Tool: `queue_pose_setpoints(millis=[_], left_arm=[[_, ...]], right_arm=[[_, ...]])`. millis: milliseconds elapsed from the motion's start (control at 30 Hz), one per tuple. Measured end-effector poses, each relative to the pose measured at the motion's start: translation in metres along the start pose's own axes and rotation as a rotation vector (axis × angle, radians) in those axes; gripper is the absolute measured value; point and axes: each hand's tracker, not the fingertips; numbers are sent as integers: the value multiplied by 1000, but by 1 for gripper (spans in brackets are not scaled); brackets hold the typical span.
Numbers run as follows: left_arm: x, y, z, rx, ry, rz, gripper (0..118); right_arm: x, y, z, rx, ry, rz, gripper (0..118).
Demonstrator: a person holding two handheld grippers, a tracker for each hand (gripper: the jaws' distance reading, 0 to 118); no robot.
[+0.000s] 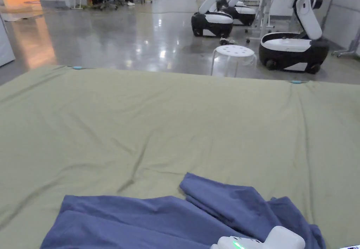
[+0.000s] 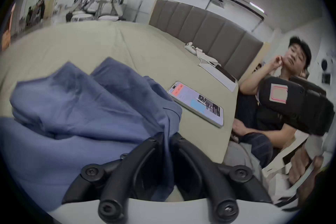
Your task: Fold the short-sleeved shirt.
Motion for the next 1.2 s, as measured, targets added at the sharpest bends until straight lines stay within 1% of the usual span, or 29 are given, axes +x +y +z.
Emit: queue_pose_setpoints(millis=[33,67,133,167,233,267,300,333,433,500,567,600,633,667,700,733,767,800,833,867,933,967,1067,1200], left_arm=[[-4,4,10,6,14,-17,37],[-3,9,23,26,48,-58,47],[-16,18,57,64,101,-124,49],[-23,18,74,60,135,-135,49],[-34,14,116,163,207,-149,49],[-41,10,142,194,261,-130,49],[-44,4,169,236,314,-125,49],[-43,0,190,294,368,-146,49],[-33,-19,262,415,596,-235,49],[-25,-32,297,468,744,-218,49],[-18,-47,324,522,813,-197,46],[-15,-53,335,550,829,-174,39],[-10,-59,342,565,843,-139,20],[-6,-66,351,578,856,-109,13],[-2,-72,357,601,868,-84,13],[0,-76,362,620,881,-54,13],[4,-82,368,624,893,-23,13],[6,-86,372,627,862,-15,11],[11,-90,373,623,883,-17,3],[13,-94,374,624,950,-18,2],[14,-95,374,578,948,-36,2],[13,-95,373,565,971,-32,2],[8,-95,373,573,900,22,2],[-1,-94,379,589,880,57,2]], right_arm=[[-1,0,0,2,17,-4,0],[-3,1,-1,12,33,-4,0],[-9,6,1,77,72,11,0],[-8,7,0,96,86,20,1],[-14,14,-2,103,99,48,14],[-18,18,-3,116,118,70,17],[-25,21,-2,124,130,86,23],[-29,23,-2,125,135,92,31],[-41,24,-6,127,175,127,31],[-51,24,-7,132,178,155,31],[-58,21,-5,143,194,174,31],[-61,20,-3,148,211,179,30],[-64,20,-2,147,215,181,26],[-67,20,-1,143,224,190,17],[-69,19,1,146,229,202,10],[-72,18,3,153,225,215,6],[-74,16,5,172,193,241,6],[-75,15,8,187,167,260,0],[-82,19,12,176,187,265,0],[-83,20,13,169,189,269,0],[-84,19,15,174,183,274,0],[-86,21,15,174,187,271,0],[-86,23,16,174,197,249,0],[-83,23,16,169,203,231,0]])
